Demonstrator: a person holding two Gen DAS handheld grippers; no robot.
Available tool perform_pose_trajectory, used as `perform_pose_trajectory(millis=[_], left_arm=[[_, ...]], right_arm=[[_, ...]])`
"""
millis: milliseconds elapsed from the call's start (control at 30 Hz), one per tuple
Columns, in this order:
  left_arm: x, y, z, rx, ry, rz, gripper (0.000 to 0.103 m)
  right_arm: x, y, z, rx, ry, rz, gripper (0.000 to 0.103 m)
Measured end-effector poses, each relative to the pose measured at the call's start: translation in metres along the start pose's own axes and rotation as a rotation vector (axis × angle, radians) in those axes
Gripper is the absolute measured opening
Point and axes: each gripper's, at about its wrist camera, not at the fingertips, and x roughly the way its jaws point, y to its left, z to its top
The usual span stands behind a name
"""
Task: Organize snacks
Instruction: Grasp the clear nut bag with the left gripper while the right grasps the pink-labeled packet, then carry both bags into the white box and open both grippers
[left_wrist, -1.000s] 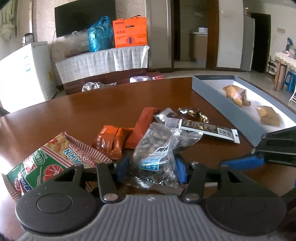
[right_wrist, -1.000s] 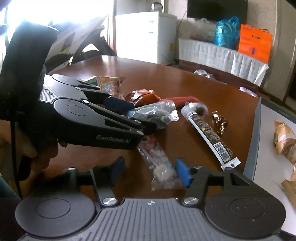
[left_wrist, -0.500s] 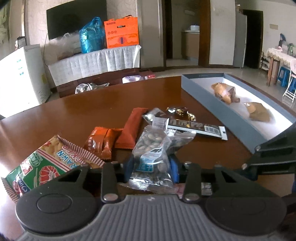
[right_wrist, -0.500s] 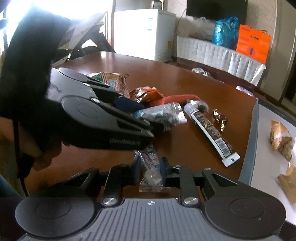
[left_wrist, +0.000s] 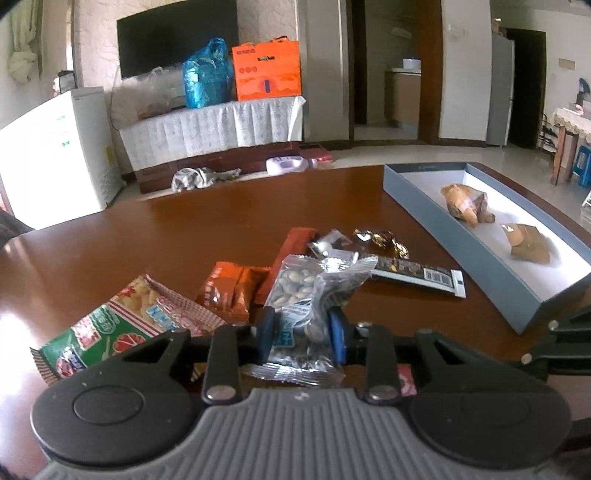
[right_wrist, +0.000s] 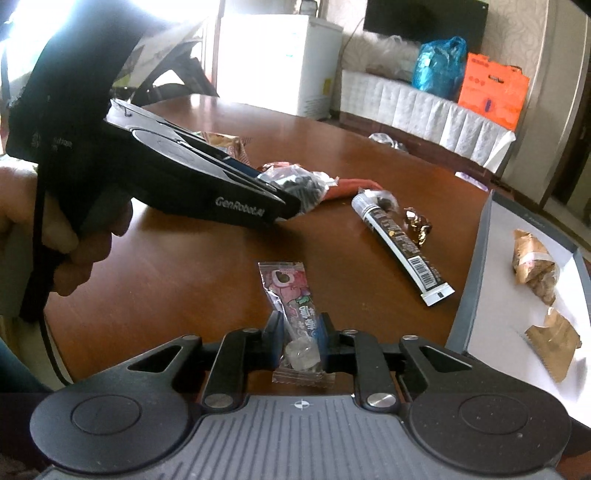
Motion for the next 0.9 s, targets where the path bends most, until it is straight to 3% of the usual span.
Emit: perform_pose_trajectory(millis=[333, 900], left_arm=[[-0.001, 0.002, 0.004, -0.016, -0.003, 0.017, 0.028], [-0.013, -0.013, 0.023, 0.006, -0.046, 0.032, 0.028]], right_arm=[[-0.006, -0.002, 0.002, 0.006, -0.024, -0.003, 0.02], [-0.038, -0.028, 0.013, 0.08, -0.147, -0.038, 0.02]])
